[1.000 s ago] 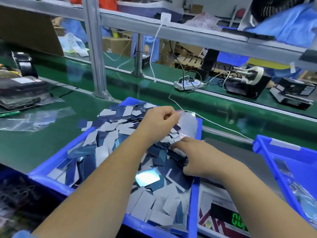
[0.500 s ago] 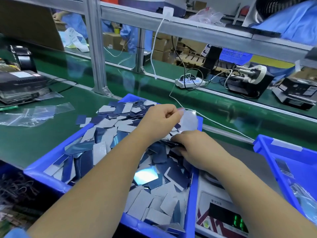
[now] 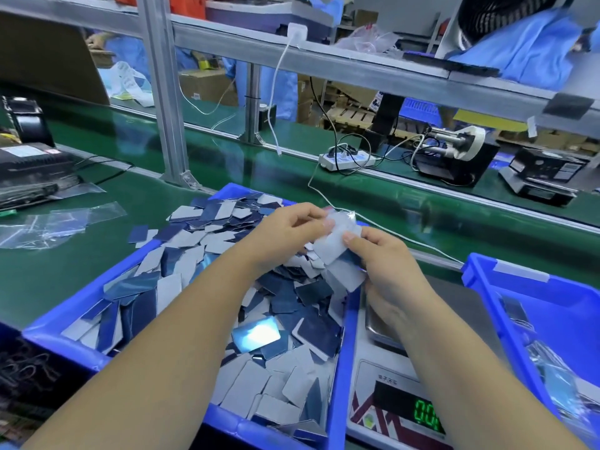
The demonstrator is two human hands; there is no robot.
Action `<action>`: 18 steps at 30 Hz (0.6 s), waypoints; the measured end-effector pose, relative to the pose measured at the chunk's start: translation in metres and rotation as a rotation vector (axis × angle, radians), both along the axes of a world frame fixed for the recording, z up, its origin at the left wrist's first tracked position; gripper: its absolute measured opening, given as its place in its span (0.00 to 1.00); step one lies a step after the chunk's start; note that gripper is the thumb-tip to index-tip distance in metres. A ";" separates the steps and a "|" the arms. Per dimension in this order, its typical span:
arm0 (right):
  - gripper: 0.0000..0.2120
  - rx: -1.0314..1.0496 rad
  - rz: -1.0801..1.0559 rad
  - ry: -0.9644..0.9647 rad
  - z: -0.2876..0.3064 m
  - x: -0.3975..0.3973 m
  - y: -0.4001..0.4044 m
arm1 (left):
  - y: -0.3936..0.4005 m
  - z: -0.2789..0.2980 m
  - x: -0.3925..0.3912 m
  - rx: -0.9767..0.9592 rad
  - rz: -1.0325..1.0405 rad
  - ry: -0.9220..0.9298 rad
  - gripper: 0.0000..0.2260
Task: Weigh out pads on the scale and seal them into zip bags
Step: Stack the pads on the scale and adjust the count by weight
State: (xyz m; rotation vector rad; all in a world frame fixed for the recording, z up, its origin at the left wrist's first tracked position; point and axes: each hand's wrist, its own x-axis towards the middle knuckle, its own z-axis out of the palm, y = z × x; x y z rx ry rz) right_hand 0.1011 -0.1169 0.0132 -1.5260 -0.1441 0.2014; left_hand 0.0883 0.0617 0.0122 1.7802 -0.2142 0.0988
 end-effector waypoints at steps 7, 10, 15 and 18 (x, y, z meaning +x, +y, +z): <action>0.09 -0.165 -0.059 -0.218 0.004 0.000 0.001 | -0.002 -0.001 -0.005 -0.043 -0.055 0.042 0.19; 0.06 -0.295 -0.013 -0.323 0.008 -0.004 -0.009 | -0.005 0.001 -0.009 0.008 -0.078 0.026 0.14; 0.08 -0.549 -0.098 -0.494 0.020 -0.003 -0.053 | -0.026 0.012 -0.010 0.187 -0.103 -0.007 0.10; 0.08 -0.788 -0.206 -0.774 0.028 -0.008 -0.098 | -0.041 0.029 -0.015 0.378 -0.074 -0.109 0.08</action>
